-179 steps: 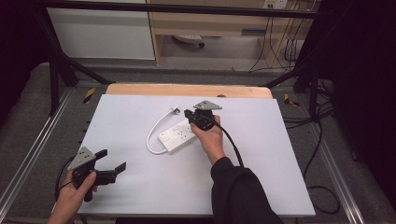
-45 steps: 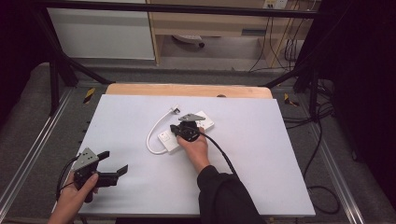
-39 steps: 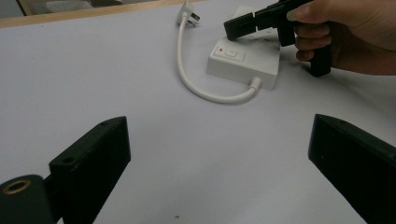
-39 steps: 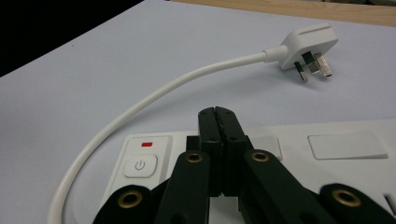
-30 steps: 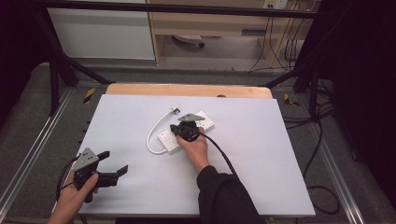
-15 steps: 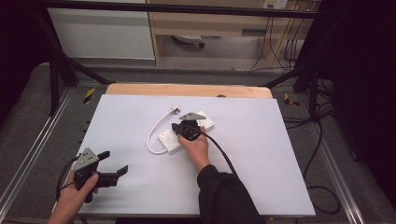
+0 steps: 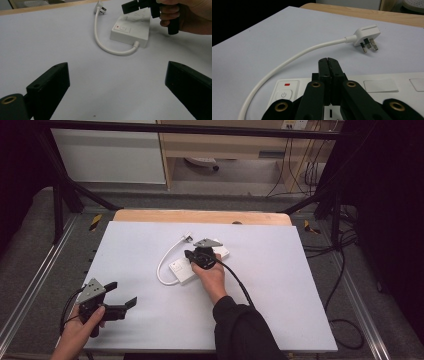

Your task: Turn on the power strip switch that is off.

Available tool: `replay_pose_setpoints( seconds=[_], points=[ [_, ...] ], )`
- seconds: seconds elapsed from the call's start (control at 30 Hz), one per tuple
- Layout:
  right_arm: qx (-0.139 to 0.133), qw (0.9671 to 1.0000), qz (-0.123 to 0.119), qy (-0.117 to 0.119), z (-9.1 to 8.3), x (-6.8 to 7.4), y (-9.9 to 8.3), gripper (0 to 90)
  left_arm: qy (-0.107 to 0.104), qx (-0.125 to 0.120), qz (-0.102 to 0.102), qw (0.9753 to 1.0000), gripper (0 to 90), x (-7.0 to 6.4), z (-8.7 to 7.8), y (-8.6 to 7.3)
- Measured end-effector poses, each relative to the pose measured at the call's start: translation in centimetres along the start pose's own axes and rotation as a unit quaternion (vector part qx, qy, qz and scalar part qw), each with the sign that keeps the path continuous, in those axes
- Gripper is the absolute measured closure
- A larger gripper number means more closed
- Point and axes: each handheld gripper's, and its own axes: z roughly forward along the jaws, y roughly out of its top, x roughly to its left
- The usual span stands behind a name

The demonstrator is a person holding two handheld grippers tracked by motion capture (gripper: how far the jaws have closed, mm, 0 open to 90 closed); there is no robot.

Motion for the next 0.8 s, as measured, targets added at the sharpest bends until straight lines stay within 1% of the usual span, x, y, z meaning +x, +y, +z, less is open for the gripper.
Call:
replay_pose_setpoints(
  seconds=[0.17, 0.37, 0.43, 0.53, 0.67, 0.73, 0.8],
  points=[
    [-0.003, 1.0, -0.002, -0.001, -0.4, -0.2, 0.4, 89.8, 0.0, 0.0, -0.001, 1.0, 5.8, 0.0, 0.0, 0.0],
    [-0.003, 1.0, 0.001, 0.0, -0.7, -0.3, 0.6, 85.8, 0.0, 0.001, -0.002, 1.0, 5.7, 0.0, 0.0, -0.1],
    [-0.004, 1.0, -0.003, 0.0, -0.9, -0.4, 0.8, 83.9, 0.0, 0.001, -0.004, 1.0, 5.8, 0.1, 0.0, -0.1],
    [-0.003, 1.0, -0.001, 0.002, -1.0, -0.4, 0.9, 81.0, 0.0, 0.0, -0.003, 1.0, 5.7, 0.1, 0.0, 0.0],
    [-0.004, 1.0, -0.007, -0.001, -1.4, -0.3, 1.1, 76.2, -0.002, 0.001, 0.0, 1.0, 5.8, -0.1, 0.0, 0.0],
    [-0.003, 1.0, -0.005, 0.002, -1.6, -0.3, 1.3, 73.4, -0.002, 0.001, -0.001, 1.0, 5.7, -0.1, 0.0, 0.0],
    [-0.005, 1.0, -0.008, 0.004, -1.7, -0.2, 1.4, 70.7, -0.001, 0.001, -0.001, 1.0, 5.8, 0.0, 0.0, -0.1]
  ],
)
